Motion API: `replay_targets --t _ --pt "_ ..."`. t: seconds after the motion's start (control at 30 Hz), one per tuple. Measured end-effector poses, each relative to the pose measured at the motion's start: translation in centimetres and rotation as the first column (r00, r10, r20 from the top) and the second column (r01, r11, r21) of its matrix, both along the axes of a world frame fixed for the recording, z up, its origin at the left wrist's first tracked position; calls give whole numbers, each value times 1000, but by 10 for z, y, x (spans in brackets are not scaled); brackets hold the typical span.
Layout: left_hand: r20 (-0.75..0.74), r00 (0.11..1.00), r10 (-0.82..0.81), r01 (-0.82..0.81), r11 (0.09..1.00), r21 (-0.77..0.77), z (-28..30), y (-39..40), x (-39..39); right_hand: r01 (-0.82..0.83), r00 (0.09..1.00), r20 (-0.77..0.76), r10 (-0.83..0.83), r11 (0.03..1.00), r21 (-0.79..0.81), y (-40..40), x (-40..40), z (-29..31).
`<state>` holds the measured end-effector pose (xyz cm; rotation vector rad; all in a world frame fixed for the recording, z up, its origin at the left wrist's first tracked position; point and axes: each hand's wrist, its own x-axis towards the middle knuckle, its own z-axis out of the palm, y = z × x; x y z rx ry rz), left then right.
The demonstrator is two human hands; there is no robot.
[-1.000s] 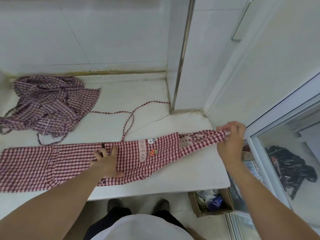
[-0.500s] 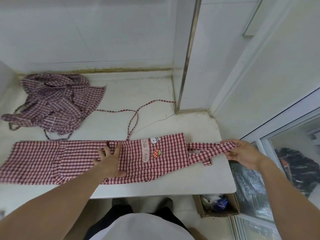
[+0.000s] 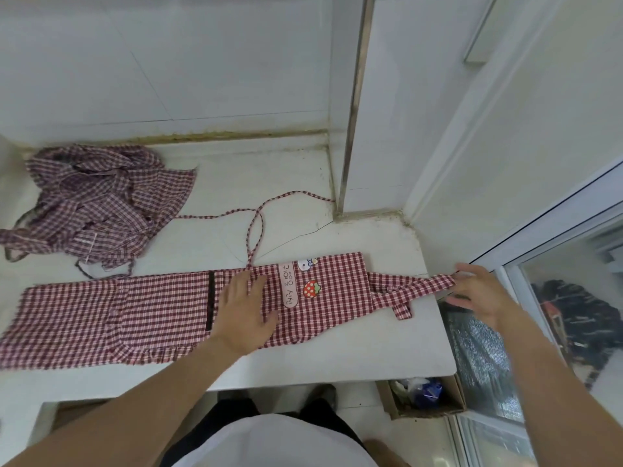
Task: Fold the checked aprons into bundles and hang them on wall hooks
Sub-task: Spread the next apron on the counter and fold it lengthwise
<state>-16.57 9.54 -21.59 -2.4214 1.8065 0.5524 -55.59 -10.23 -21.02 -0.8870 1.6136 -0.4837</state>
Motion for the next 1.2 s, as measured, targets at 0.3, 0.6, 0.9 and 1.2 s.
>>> replay_targets --t 0.3,0.6,0.9,1.2 --pt "-10 992 -124 124 981 149 -42 -17 -44 -705 707 -548 448 388 -593 102 179 -11" --pt "-6 984 -176 175 974 143 -44 -5 -30 -916 291 -847 445 385 -113 88 148 -64" --pt "-59 991 -117 116 993 -31 -50 25 25 -939 137 -858 495 341 47 69 127 -59" --pt "-64 997 -38 40 999 25 -38 78 100 -873 74 -903 424 465 147 36 86 -29"
